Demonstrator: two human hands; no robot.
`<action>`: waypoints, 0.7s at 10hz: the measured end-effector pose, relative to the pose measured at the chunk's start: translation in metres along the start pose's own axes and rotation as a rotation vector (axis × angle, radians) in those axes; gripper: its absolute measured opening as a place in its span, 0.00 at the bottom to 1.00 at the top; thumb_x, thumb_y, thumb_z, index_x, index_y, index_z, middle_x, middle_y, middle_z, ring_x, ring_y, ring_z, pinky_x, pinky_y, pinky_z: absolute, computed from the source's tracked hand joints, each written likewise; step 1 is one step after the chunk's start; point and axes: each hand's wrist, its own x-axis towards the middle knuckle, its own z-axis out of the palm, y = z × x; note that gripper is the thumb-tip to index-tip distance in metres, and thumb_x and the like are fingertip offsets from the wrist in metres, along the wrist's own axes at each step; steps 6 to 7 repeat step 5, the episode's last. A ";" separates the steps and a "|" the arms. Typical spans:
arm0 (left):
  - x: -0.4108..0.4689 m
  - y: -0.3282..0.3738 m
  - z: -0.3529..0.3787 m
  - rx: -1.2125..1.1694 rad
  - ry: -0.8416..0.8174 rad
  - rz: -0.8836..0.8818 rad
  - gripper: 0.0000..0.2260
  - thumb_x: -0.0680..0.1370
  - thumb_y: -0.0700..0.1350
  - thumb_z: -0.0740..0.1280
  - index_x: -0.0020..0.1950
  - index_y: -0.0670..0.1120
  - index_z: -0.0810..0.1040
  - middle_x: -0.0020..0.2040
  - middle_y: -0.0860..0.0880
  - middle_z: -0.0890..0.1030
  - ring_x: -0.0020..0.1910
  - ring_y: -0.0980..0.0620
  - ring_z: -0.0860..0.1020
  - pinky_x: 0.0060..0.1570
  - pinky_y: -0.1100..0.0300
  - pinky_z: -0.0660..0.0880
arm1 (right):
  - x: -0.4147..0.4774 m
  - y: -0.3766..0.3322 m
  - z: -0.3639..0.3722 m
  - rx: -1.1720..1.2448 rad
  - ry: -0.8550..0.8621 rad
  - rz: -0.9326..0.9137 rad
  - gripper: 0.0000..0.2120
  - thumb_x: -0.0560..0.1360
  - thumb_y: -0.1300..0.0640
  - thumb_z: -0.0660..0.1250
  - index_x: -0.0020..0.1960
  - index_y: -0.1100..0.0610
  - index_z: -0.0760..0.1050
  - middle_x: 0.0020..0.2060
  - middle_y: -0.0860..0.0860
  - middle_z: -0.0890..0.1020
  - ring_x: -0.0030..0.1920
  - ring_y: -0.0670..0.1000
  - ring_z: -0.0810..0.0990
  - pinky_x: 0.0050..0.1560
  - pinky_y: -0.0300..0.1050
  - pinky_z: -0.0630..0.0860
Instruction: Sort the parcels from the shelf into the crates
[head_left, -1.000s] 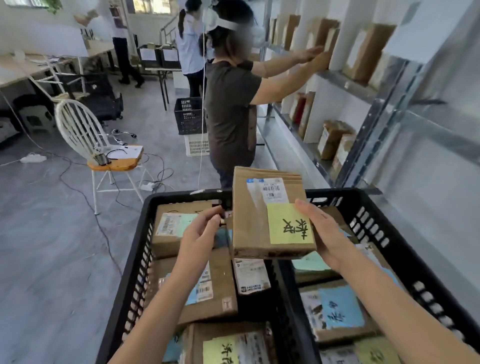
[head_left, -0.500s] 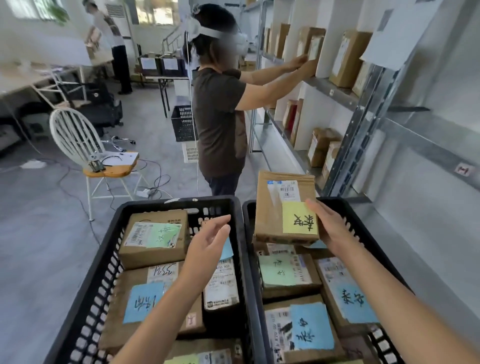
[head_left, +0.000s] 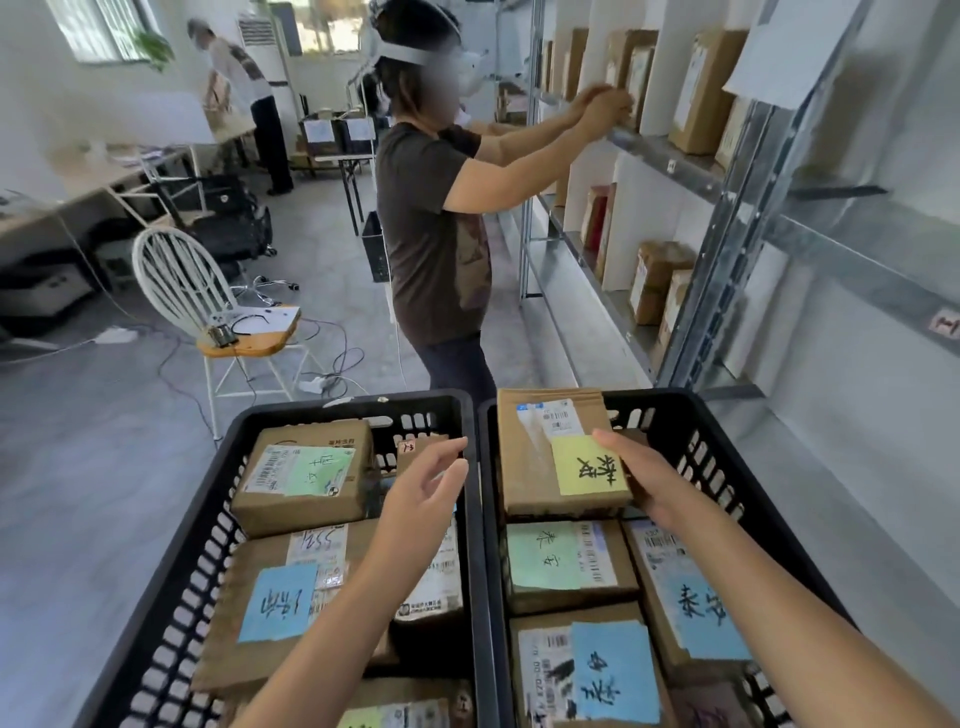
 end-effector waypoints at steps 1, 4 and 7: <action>0.003 0.002 0.008 0.057 -0.025 -0.015 0.12 0.82 0.47 0.63 0.64 0.56 0.78 0.60 0.64 0.79 0.61 0.66 0.75 0.64 0.66 0.71 | 0.003 -0.007 0.008 -0.093 0.009 -0.002 0.24 0.72 0.38 0.71 0.62 0.51 0.80 0.49 0.49 0.87 0.55 0.52 0.83 0.65 0.53 0.74; 0.023 0.020 0.023 0.364 -0.089 0.060 0.17 0.82 0.49 0.63 0.71 0.53 0.72 0.66 0.57 0.76 0.58 0.57 0.75 0.49 0.73 0.67 | -0.031 -0.025 0.013 -0.590 0.171 -0.309 0.24 0.80 0.47 0.63 0.74 0.52 0.69 0.70 0.49 0.74 0.66 0.48 0.73 0.64 0.45 0.70; 0.019 0.025 0.026 0.396 -0.061 0.091 0.19 0.82 0.49 0.63 0.73 0.51 0.70 0.70 0.57 0.73 0.61 0.63 0.69 0.56 0.70 0.63 | -0.051 -0.035 0.017 -0.706 0.199 -0.452 0.25 0.81 0.48 0.62 0.76 0.51 0.65 0.74 0.48 0.68 0.67 0.43 0.68 0.63 0.40 0.64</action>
